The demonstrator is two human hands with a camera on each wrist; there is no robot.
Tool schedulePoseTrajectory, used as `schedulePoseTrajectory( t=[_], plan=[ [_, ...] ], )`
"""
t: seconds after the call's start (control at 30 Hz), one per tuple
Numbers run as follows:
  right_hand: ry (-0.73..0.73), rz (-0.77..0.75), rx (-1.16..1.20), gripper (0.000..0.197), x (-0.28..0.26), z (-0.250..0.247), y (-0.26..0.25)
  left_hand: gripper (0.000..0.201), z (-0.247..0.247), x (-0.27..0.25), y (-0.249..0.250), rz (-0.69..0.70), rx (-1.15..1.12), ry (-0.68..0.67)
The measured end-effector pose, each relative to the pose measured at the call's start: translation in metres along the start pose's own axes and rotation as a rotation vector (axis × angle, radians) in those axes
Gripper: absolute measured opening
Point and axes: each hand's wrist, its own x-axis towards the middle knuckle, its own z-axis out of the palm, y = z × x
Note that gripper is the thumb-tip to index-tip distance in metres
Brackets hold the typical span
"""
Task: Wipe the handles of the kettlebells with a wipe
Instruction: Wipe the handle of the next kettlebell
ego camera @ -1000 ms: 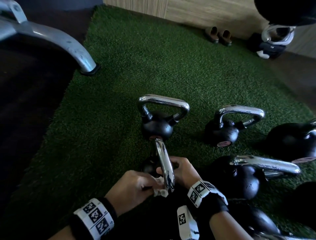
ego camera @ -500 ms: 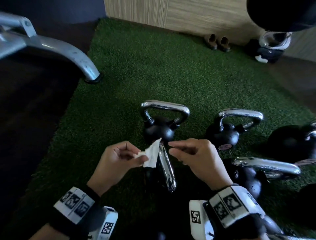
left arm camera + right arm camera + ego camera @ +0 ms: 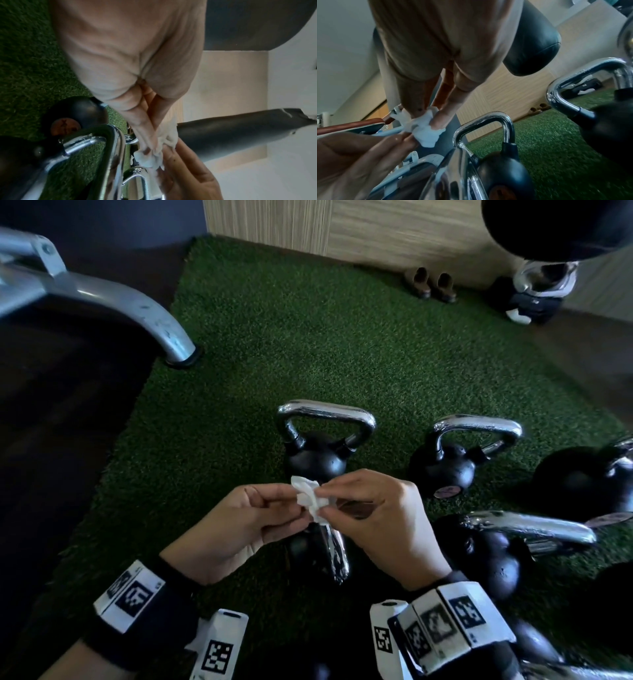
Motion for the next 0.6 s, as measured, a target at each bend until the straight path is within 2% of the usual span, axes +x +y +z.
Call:
schedulePoseTrajectory(
  t=[0.07, 0.1, 0.17, 0.23, 0.27, 0.33, 0.37, 0.43, 0.53, 0.6],
  plan=[
    [0.04, 0.046, -0.004, 0.022, -0.003, -0.001, 0.007, 0.039, -0.002, 0.003, -0.005, 0.02, 0.173, -0.046],
    [0.057, 0.098, 0.011, 0.022, -0.004, -0.003, 0.01, 0.045, -0.004, 0.006, -0.009, 0.067, 0.387, -0.038],
    [0.098, 0.241, 0.044, 0.023, -0.005, -0.007, 0.021, 0.06, -0.016, 0.012, -0.02, 0.167, 0.967, 0.08],
    [0.154, 0.382, 0.061, 0.025, -0.007, -0.009, 0.037, 0.085, -0.023, 0.016, -0.033, 0.143, 1.437, 0.114],
    [0.175, 0.448, 0.071, 0.023, -0.008, -0.01, 0.045, 0.104, -0.025, 0.019, -0.042, 0.102, 1.526, 0.068],
    [0.186, 0.568, 0.113, 0.018, -0.011, -0.006, 0.062, 0.136, -0.019, 0.023, -0.066, 0.043, 1.557, -0.045],
    [0.182, 0.616, 0.14, 0.016, -0.012, -0.002, 0.068, 0.149, -0.015, 0.027, -0.08, 0.05, 1.571, -0.049],
    [0.171, 0.688, 0.187, 0.015, -0.012, 0.007, 0.078, 0.161, -0.007, 0.036, -0.105, 0.087, 1.56, 0.042],
    [0.142, 0.746, 0.216, 0.013, -0.008, 0.02, 0.091, 0.152, -0.007, 0.052, -0.131, 0.209, 1.488, 0.187],
    [0.134, 0.78, 0.253, 0.013, -0.004, 0.028, 0.099, 0.131, -0.011, 0.062, -0.142, 0.333, 1.489, 0.222]
  ],
)
